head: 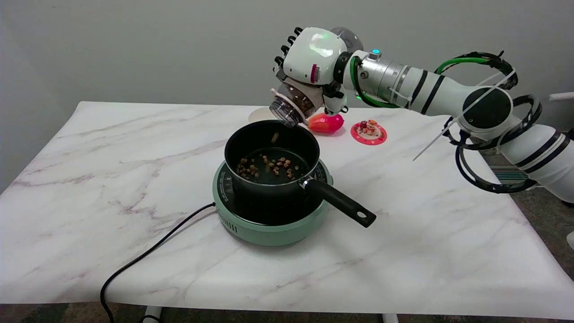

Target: Place the bottle onto the table.

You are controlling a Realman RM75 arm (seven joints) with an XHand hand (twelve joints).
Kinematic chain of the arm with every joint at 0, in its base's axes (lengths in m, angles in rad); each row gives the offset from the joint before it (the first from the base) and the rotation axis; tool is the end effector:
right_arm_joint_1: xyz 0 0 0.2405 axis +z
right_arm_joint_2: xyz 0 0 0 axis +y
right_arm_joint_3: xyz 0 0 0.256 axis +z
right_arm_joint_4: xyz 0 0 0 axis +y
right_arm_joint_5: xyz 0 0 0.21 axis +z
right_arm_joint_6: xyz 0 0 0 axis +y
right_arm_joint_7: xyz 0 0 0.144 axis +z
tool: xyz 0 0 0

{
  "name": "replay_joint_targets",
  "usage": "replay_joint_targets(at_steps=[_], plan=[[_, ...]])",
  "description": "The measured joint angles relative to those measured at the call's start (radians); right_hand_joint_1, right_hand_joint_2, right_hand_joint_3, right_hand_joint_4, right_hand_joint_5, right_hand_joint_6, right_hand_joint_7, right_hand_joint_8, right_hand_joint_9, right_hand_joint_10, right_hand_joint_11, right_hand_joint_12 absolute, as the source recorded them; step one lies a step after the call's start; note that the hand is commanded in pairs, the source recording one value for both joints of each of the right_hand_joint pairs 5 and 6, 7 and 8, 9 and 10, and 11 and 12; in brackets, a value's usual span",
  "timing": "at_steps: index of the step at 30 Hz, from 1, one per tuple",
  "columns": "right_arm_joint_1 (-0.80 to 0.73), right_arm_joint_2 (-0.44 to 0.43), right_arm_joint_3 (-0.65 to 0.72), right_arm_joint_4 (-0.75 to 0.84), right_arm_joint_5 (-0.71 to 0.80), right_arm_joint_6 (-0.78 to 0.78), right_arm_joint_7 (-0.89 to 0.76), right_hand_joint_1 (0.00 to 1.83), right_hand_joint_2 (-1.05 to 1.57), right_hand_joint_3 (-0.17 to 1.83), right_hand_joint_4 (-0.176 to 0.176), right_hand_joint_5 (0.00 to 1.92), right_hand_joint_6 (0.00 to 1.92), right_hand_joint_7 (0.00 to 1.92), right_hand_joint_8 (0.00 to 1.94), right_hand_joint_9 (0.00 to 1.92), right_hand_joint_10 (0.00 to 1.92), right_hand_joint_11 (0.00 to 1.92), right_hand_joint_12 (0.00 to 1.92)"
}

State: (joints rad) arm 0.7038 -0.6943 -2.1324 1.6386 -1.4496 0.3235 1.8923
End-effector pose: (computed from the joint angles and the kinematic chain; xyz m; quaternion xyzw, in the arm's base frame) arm -0.0675 -0.4090 0.2727 0.8402 0.2821 -0.1436 0.4402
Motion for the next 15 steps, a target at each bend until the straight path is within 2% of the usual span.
replay_joint_targets(at_steps=[15], plan=[[-0.026,0.001,0.025,-0.072,0.381,-0.048,-0.004,1.51,0.78,0.68,0.000,1.86,1.86,1.79,1.79,1.33,1.33,1.14,1.14]])
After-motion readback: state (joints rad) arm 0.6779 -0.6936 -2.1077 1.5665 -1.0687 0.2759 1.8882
